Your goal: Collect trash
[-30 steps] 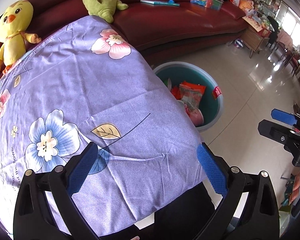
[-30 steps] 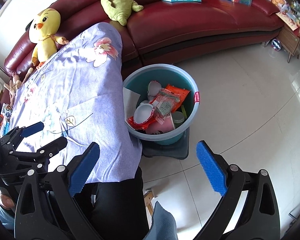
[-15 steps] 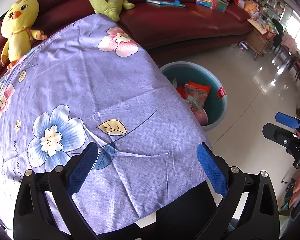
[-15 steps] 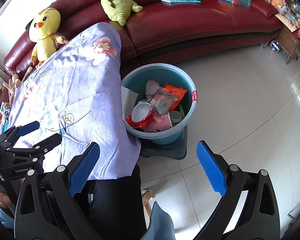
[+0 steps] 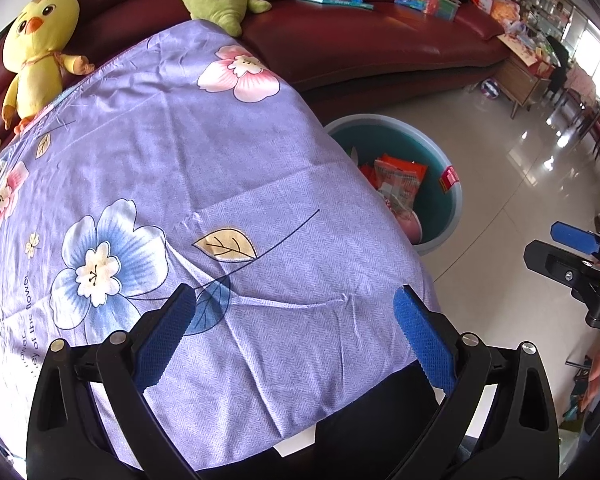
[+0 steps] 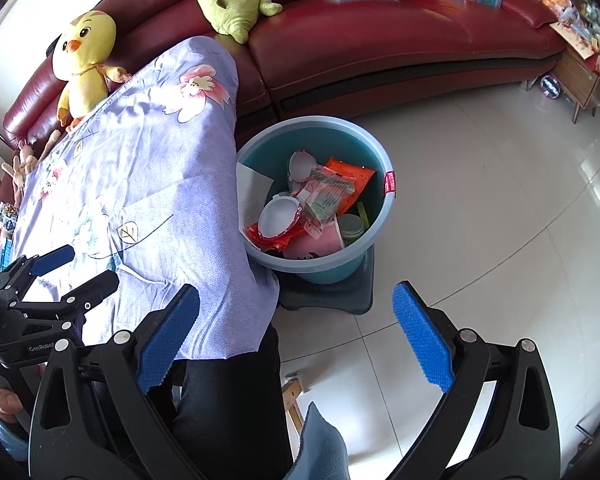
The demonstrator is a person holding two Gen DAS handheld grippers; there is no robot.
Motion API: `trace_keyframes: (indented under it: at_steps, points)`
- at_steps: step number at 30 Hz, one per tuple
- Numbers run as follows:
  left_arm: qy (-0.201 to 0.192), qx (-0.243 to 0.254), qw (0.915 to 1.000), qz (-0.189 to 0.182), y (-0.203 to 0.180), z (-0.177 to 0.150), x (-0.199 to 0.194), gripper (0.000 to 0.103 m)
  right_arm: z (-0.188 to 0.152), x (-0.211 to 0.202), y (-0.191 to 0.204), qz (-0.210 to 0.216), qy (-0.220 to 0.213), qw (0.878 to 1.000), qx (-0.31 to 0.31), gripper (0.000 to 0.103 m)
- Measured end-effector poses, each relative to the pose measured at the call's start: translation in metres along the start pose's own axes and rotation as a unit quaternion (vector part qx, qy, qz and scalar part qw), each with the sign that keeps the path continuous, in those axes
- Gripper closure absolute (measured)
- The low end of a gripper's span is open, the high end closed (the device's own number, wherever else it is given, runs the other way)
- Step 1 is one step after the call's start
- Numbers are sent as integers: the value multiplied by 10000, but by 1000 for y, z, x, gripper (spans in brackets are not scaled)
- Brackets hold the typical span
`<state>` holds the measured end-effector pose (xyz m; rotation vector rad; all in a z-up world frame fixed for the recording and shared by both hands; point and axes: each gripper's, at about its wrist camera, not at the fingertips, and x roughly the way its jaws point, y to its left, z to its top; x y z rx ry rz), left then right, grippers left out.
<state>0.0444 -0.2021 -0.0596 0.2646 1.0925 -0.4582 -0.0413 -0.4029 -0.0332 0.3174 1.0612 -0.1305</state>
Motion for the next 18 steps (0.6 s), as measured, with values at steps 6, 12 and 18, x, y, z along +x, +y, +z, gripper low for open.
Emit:
trace_keyframes:
  at_steps: [6, 12, 18]
  points:
    - [57, -16, 10000, 46, 1, 0, 4, 4, 1, 2, 1, -59, -11, 10000, -33, 10]
    - [140, -79, 9999, 45, 5, -1, 9, 4, 1, 6, 0, -82, 23, 10000, -18, 10]
    - [139, -72, 9997, 195, 5, -3, 10, 4, -1, 9, -1, -87, 61, 9999, 4, 10]
